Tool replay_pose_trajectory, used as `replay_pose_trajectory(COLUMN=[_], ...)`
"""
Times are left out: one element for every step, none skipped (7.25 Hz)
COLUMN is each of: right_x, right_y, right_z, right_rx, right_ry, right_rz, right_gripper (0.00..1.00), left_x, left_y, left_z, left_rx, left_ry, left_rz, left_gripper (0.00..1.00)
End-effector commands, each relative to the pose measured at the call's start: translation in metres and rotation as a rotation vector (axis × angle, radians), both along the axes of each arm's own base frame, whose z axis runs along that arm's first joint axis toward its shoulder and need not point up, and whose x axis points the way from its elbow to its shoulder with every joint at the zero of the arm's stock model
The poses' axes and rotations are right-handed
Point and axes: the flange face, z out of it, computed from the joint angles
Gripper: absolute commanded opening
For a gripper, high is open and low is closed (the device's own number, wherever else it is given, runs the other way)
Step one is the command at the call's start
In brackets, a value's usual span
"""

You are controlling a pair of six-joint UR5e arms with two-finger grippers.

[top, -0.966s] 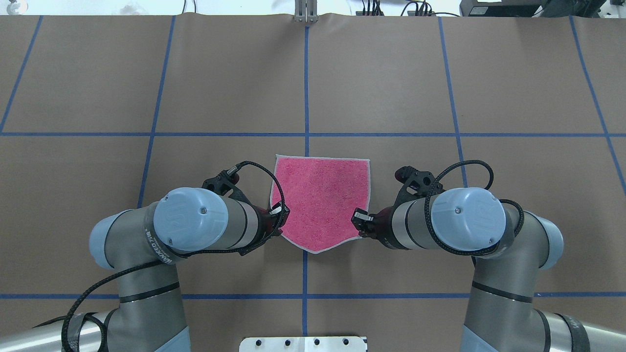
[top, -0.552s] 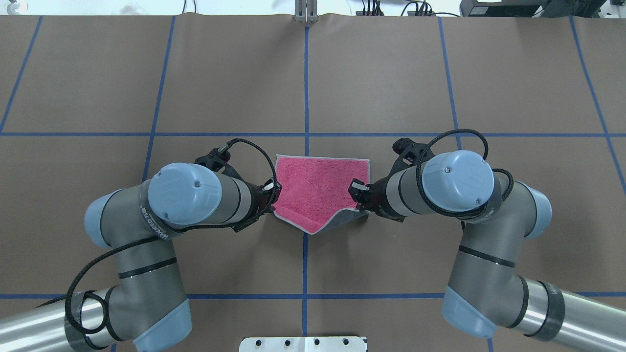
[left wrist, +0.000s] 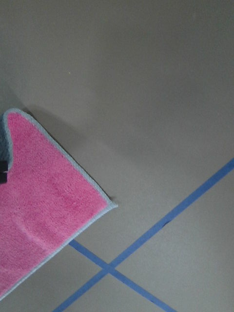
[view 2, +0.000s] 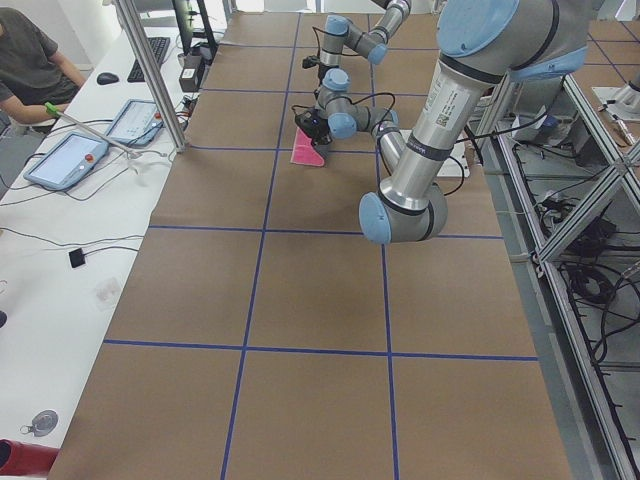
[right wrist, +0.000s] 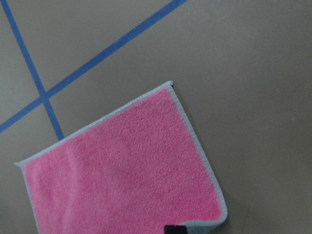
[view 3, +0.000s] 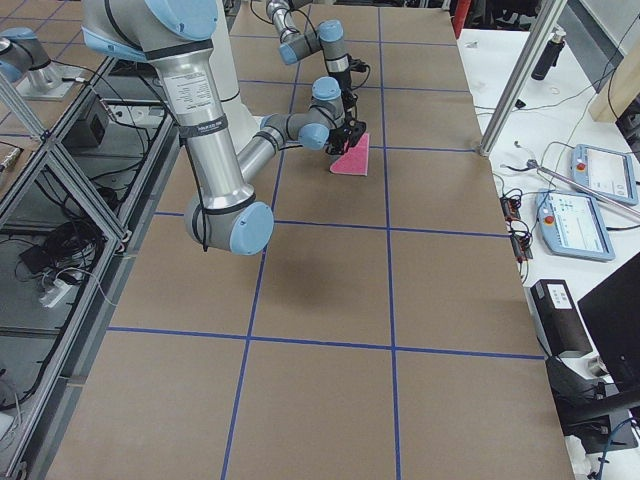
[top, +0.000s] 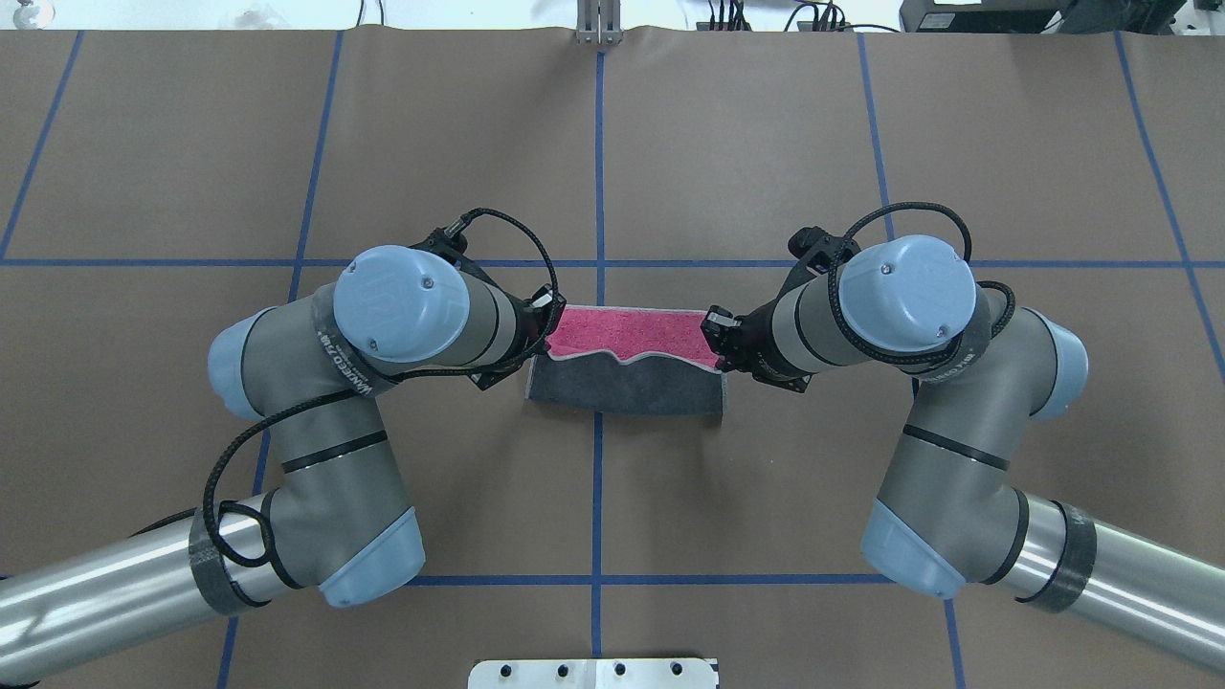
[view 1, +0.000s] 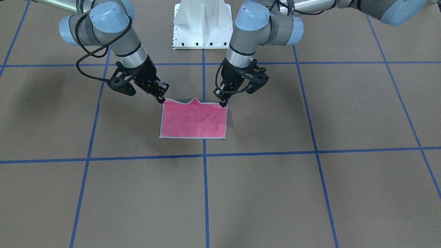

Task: Fold towel twice with both arms
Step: 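Carry both corners away from the robot, folding the towel over itself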

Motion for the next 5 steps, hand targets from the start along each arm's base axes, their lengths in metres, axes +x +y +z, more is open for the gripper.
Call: replay_pose_trajectory(right_x=[-0.008,-0.010,-0.018,-0.021,-0.023], right_y=[-0.019,-0.024,-0.035,-0.039,-0.044], right_z=[0.002,0.007,-0.001,0.003,0.004], right_rx=[-0.001,0.011,0.020,0.016,0.020], right_ry=[0.015,0.030,0.029,0.038,0.044], right_rz=[0.011,0.005,0.008,0.009,0.008], right_gripper=[0.00,0.00,0.00,0.00,0.00], left_x=[0.004,0.006,0.008,0.006,0.005], left_y=[-0.023,-0.027,-0.030,-0.034,-0.036], left_z=[0.007,0.010,0.014,0.015,0.015], left_rx=[-0.003,-0.008,-0.001,0.006,0.006], left_ry=[-0.008,-0.016,-0.029,-0.035,-0.035], left_rz=[-0.026,-0.031,-0.024,-0.024,-0.028], left_gripper=[0.00,0.00,0.00,0.00,0.00])
